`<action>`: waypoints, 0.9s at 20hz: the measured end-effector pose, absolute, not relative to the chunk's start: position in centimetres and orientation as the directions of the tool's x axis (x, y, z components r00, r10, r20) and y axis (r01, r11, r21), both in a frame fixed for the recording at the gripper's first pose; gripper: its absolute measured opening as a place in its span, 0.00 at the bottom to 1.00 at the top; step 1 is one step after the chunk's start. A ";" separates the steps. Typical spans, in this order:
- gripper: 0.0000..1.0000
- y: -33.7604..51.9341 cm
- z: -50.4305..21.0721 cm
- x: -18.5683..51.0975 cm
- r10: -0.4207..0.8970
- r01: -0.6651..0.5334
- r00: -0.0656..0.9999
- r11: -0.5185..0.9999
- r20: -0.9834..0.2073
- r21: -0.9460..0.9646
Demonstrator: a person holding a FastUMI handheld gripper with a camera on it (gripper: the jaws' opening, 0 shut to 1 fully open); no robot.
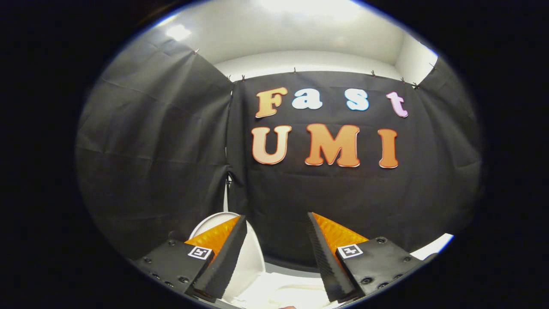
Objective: Open the toilet lid.
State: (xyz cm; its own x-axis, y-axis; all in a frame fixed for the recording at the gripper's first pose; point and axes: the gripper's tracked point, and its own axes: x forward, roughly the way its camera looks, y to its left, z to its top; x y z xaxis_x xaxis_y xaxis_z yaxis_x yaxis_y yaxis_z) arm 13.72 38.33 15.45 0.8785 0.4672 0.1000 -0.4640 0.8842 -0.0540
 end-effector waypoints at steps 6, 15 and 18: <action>0.92 25.7 14.3 13.3 0.419 -0.417 0.902 0.908 0.106 -0.043; 0.92 9.5 7.6 11.9 0.257 -0.254 0.963 0.966 0.080 -0.046; 0.93 6.4 4.7 11.1 0.221 -0.219 0.973 0.975 0.068 -0.042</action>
